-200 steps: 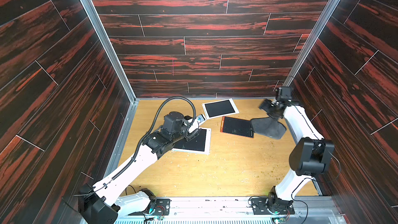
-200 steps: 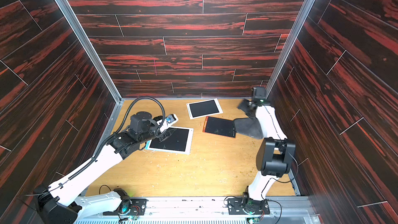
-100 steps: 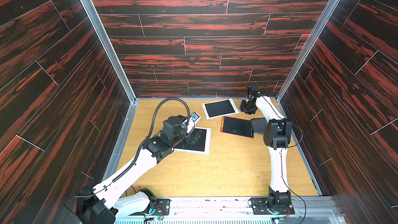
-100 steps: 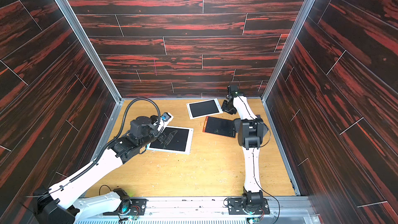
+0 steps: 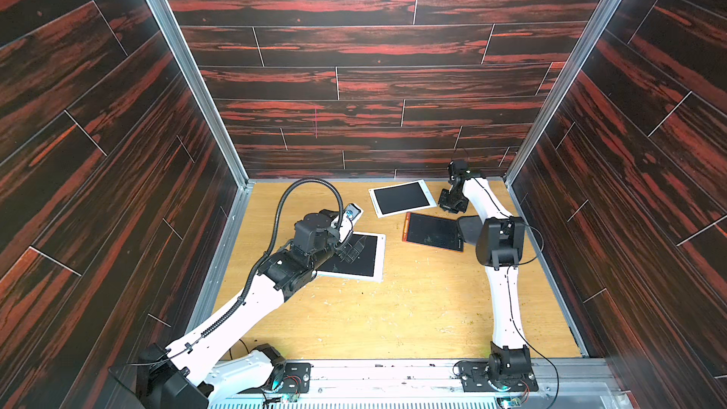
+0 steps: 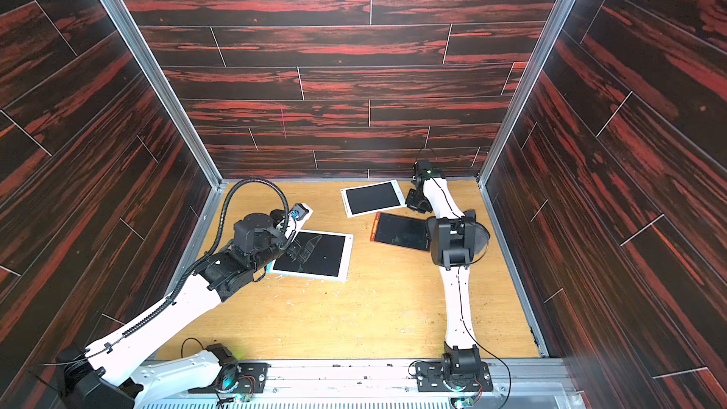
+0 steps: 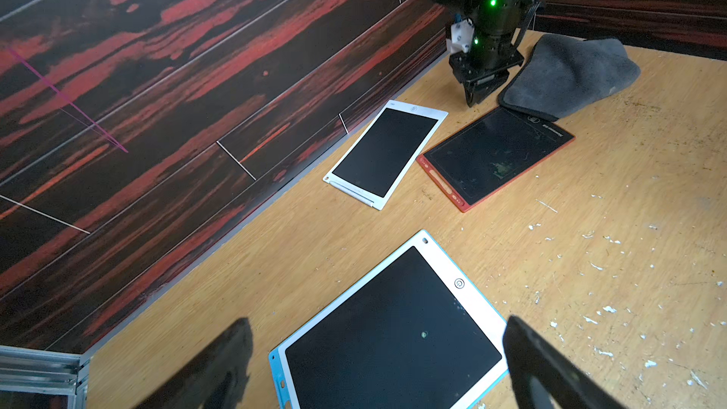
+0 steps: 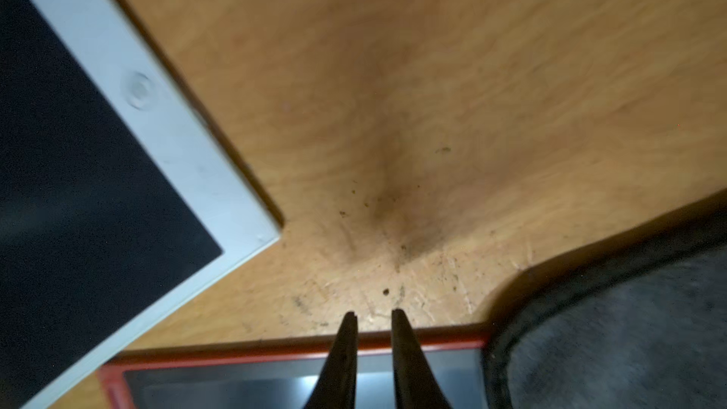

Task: Wipe the drawing tablet
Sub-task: Move the drawing tablet to the center of the board.

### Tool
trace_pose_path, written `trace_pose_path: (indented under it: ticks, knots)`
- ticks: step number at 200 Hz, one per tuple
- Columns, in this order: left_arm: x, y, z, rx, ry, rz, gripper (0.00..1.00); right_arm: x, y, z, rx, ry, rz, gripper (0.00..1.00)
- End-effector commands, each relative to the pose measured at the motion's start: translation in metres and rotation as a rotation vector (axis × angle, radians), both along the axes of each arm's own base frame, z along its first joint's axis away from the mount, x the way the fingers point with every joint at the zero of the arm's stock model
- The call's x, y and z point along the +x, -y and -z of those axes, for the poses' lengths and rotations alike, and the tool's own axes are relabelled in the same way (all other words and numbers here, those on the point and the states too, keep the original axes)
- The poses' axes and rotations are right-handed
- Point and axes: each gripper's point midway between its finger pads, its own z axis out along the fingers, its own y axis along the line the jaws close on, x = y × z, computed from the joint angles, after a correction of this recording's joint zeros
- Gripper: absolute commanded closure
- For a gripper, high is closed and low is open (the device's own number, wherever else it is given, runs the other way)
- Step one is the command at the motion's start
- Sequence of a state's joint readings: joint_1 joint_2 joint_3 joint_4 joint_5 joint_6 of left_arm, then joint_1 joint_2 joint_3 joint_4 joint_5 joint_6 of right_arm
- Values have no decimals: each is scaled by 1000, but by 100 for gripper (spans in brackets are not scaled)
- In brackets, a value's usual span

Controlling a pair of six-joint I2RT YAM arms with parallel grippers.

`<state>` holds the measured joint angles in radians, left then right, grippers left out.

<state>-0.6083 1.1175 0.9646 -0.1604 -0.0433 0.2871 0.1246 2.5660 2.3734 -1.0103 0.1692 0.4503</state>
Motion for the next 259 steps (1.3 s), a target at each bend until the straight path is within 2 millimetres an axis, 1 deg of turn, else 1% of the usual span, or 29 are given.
trace_pose_path:
  ticks: [1, 43, 64, 84, 95, 128, 150, 174, 195, 208, 221, 229, 238, 259]
  knots:
    - [1, 0, -3, -12, 9, -6, 0, -12, -13, 17, -1, -47, -45, 80]
    - [3, 1, 1, -4, -5, -8, 0, -14, -30, 30, 25, -69, -80, 80]
    - [3, 0, 2, 0, -5, -12, 0, -25, -41, 33, 24, -97, -105, 80]
    - [3, 0, 1, 3, -1, -12, 0, -46, -57, 34, 3, -117, -136, 79]
    - [3, 0, 2, 1, -4, -10, 0, -58, -68, 30, 6, -113, -153, 79]
    - [2, 2, 1, 2, -6, 1, 0, -102, -101, 26, 19, -130, -215, 79]
    - [2, 2, 3, 4, -11, 3, 0, -126, -121, 23, 45, -142, -250, 79]
    - [2, 1, 3, 10, -8, -1, 0, -145, -134, 18, 111, -153, -253, 79]
    - [2, 2, 4, 10, -12, 3, 0, -154, -143, 9, 180, -157, -244, 79]
    - [2, 3, 4, 12, -13, 7, 0, -148, -142, -2, 177, -125, -240, 78]
    - [3, 3, 5, 13, -15, 7, 0, -129, -138, -17, 143, -62, -241, 73]
    - [3, 3, 5, 14, -15, 6, 0, -112, -136, -29, 126, -22, -241, 70]
    - [3, 3, 5, 13, -16, 5, 0, -88, -135, -46, 120, 41, -244, 66]
    - [3, 3, 7, 18, -20, 2, 0, -29, -138, -91, 119, 257, -252, 57]
